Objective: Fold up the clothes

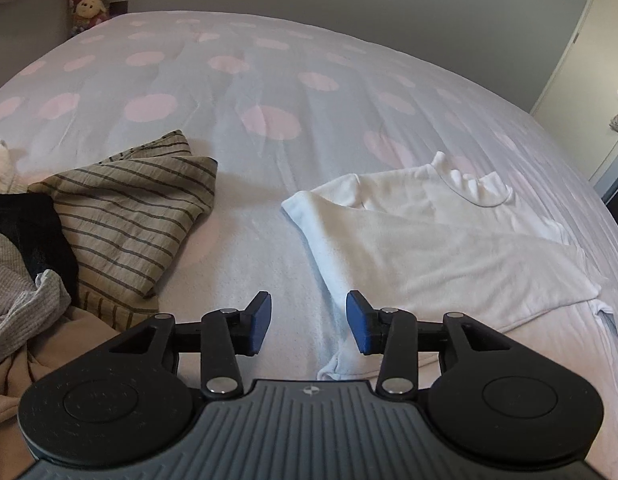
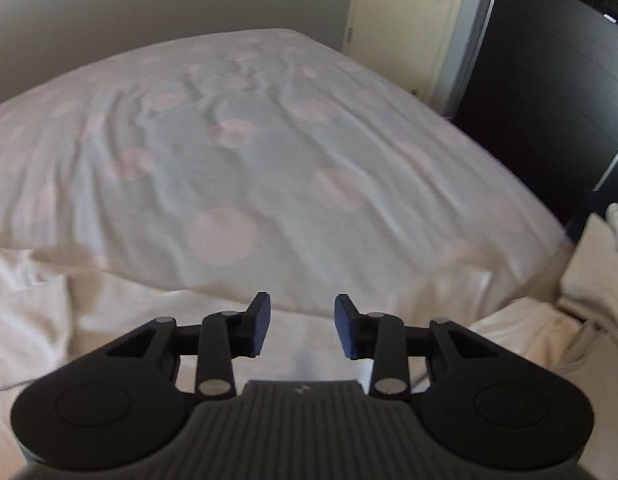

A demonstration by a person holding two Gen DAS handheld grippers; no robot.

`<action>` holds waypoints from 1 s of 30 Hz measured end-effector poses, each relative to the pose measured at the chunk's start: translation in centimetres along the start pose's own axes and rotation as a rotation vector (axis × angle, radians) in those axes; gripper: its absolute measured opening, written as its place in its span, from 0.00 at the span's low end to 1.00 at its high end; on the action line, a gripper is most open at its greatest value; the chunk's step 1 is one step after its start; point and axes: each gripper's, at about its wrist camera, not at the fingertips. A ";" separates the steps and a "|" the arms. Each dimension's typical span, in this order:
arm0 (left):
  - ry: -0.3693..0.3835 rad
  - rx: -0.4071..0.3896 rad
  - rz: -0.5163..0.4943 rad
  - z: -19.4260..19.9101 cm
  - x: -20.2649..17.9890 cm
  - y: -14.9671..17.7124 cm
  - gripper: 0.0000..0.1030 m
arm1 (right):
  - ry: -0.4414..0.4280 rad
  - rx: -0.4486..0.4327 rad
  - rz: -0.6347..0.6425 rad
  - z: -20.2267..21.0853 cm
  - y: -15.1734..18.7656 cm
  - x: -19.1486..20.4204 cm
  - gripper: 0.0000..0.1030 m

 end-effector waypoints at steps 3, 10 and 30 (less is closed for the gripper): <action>-0.022 -0.003 -0.011 -0.4 -0.2 0.1 0.38 | 0.052 0.080 0.056 -2.3 -0.8 -1.7 0.46; -0.050 0.015 -0.027 -1.7 -0.5 0.4 0.38 | 0.173 0.181 0.302 -7.1 -0.1 -0.2 0.55; -0.013 -0.035 0.018 -0.3 -0.7 -0.2 0.38 | 0.068 -0.136 0.066 3.9 -9.5 1.3 0.09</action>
Point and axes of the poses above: each gripper's, at about its wrist camera, not at the fingertips, and z roughly against the way its jaws point, x to its left, y to its underside, and after that the axes turned 6 degrees about -x, right-handed
